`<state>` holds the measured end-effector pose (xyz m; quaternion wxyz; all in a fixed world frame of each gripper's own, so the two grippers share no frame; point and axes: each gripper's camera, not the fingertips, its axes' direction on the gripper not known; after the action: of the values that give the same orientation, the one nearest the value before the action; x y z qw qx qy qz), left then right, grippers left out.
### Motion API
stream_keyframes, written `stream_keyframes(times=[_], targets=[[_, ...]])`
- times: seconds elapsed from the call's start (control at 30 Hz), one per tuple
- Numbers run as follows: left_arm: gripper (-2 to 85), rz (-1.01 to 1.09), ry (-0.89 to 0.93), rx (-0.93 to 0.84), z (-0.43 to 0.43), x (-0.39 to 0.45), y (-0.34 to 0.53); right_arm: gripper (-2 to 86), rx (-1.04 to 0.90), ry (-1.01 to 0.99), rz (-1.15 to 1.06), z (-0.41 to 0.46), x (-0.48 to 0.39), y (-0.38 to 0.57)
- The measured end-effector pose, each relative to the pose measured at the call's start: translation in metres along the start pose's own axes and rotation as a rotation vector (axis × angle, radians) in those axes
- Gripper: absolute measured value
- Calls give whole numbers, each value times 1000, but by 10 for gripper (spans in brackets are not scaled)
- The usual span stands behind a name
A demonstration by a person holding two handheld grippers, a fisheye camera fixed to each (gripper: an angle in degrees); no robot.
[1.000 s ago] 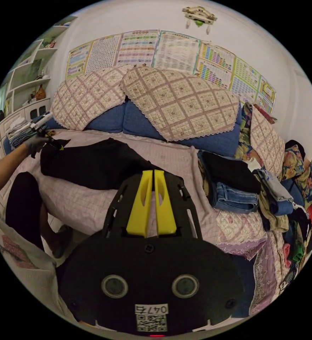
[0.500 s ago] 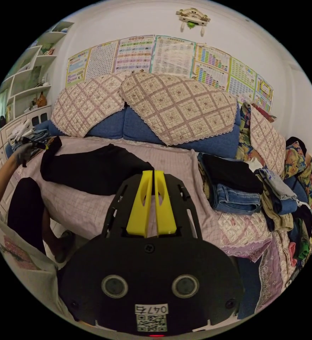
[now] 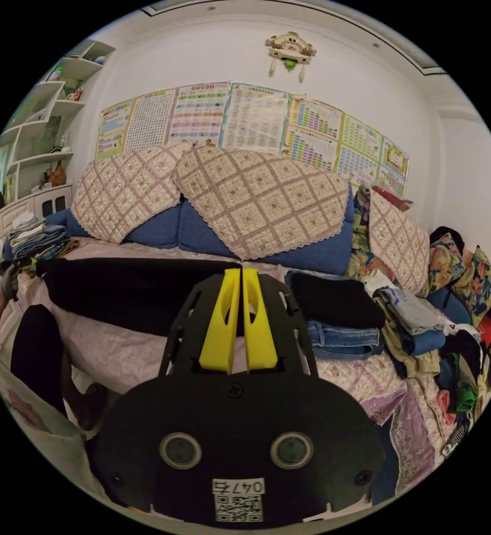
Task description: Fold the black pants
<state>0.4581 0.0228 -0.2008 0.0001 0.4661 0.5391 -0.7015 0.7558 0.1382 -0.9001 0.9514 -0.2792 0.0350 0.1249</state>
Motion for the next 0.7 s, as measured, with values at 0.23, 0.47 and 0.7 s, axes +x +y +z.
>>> stream_keyframes(times=[0.23,0.47,0.7], targets=[[-10,6,22,97,-22,14,44,-12,136,114,-60,-66,-12,-35],[-10,219,-136,348,-81,75,24,-12,165,52,-4,-82,23,-101],[-8,363,-207,285,19,129,-91,-11,23,36,-45,32,59,-199]])
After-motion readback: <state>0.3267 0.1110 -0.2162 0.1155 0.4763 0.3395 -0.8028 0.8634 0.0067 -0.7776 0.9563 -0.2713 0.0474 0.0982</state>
